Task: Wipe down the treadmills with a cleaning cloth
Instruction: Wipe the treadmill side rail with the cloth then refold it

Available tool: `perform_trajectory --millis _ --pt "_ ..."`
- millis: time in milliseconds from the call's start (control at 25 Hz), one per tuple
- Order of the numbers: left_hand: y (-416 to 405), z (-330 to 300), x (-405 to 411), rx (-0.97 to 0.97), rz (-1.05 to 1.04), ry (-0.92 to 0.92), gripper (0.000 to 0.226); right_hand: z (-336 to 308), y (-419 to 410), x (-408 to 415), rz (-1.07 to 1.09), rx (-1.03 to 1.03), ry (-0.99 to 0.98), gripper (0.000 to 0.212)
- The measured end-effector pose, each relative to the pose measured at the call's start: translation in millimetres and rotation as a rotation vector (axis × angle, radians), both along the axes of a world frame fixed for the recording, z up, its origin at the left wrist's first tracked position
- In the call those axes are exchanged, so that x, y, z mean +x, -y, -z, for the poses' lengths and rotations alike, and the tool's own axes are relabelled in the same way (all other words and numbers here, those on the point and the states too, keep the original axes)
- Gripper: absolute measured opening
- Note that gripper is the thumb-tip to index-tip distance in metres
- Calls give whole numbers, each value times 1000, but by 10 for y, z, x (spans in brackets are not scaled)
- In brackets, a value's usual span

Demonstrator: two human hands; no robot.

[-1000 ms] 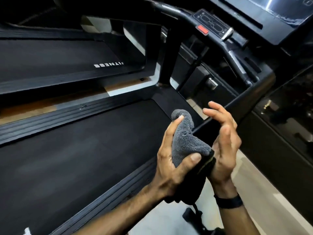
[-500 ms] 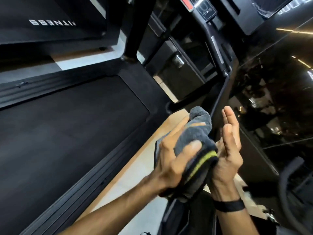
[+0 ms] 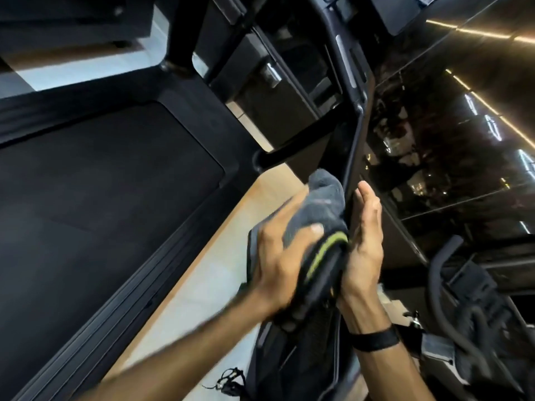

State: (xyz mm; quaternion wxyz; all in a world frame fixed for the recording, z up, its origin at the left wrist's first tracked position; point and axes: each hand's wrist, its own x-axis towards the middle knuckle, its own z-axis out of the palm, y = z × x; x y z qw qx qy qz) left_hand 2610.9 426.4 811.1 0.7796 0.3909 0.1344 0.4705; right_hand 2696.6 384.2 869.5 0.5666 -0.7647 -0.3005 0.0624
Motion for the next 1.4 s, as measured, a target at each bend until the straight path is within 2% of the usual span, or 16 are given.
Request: perform_trajectory --millis 120,200,240,320,360,440,520,600,680,800,880,960,1040,1160,1240,1400 --pt "312 61 -163 194 -151 30 37 -53 5 -38 -14 -50 -39 84" --pt "-17 33 -15 29 4 9 20 -47 -4 -49 0 -49 -26 90" --pt "-187 15 44 -74 63 -42 23 -60 -20 -49 11 -60 9 85" --pt "-195 38 55 -110 76 -53 24 -60 -27 -46 32 -66 42 66" --pt "-43 93 -10 -64 20 -37 17 -51 -16 -43 36 -55 40 60" --pt "387 223 -137 94 -116 18 43 -57 -17 -43 48 -29 40 59" --pt "566 277 -83 112 -203 20 52 -57 -31 -56 54 6 23 62" --pt "460 244 56 47 -256 10 42 -29 -3 -57 52 58 -9 62" --pt "208 245 147 -160 -217 10 29 -31 16 -58 44 57 15 61" --pt "139 313 184 -342 -94 -44 35 -45 -1 -67 15 29 30 55" --pt "360 250 46 -169 -184 -80 40 -36 13 -41 6 42 27 52" --pt "533 198 -27 66 -212 -21 51 -24 13 -26 23 20 62 52" --pt "264 252 53 126 -142 -9 52 -10 -4 -21 18 39 42 52" --pt "-412 152 292 -90 130 -116 43 -11 -9 8 16 14 36 56" --pt "-549 73 358 -73 282 -145 33 -27 -14 -9 28 -17 34 60" --pt "-74 253 21 13 266 -10 49 -30 -20 17 12 -51 20 61"
